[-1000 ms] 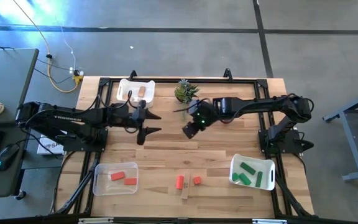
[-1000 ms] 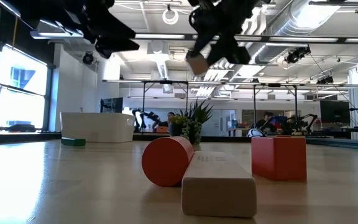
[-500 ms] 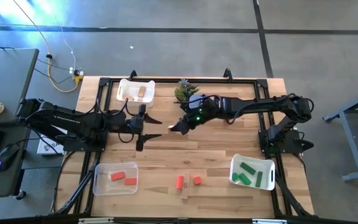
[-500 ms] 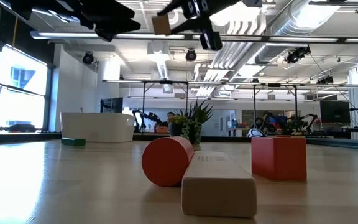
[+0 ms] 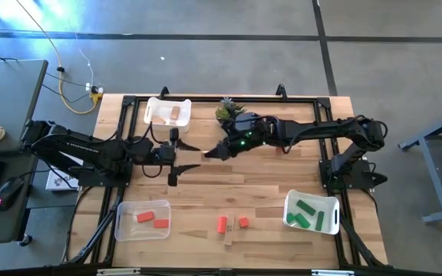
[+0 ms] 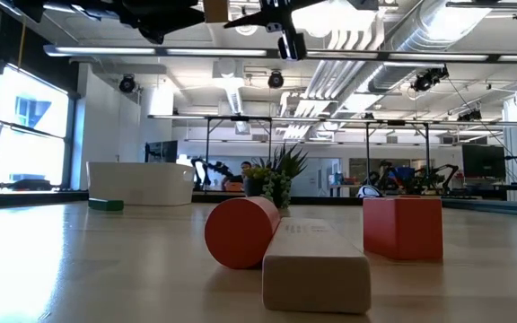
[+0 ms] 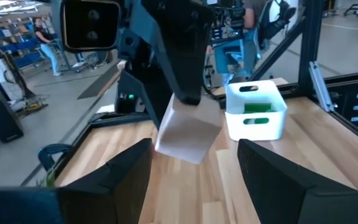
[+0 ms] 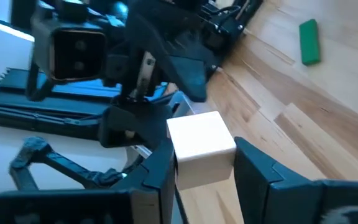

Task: Sort & place blocks by color
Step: Put the brown block into the top white bin

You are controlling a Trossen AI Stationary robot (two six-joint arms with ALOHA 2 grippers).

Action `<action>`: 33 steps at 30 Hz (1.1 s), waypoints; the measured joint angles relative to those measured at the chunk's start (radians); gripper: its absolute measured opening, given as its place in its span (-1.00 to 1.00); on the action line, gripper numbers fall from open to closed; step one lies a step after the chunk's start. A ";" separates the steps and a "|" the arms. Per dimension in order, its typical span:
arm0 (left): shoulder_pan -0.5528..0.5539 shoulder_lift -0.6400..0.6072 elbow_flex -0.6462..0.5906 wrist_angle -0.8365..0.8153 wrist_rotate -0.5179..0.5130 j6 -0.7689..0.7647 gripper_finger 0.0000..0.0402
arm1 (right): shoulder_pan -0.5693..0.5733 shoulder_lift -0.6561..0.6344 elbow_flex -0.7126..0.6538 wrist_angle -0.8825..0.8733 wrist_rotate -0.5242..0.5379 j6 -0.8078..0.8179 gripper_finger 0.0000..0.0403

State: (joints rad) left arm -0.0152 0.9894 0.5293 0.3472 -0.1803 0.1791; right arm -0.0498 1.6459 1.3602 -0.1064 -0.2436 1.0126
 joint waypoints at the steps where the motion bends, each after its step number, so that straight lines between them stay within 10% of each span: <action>1: 0.000 0.000 0.000 0.001 -0.001 0.000 0.12 | 0.000 0.000 0.000 0.011 0.000 0.004 -0.50; 33: 0.002 0.003 0.000 0.124 -0.017 0.097 0.08 | 0.018 0.069 -0.002 0.238 0.071 0.135 -0.50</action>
State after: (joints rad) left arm -0.0135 0.9920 0.5293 0.4709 -0.1970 0.2760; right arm -0.0322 1.7153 1.3586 0.1314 -0.1723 1.1473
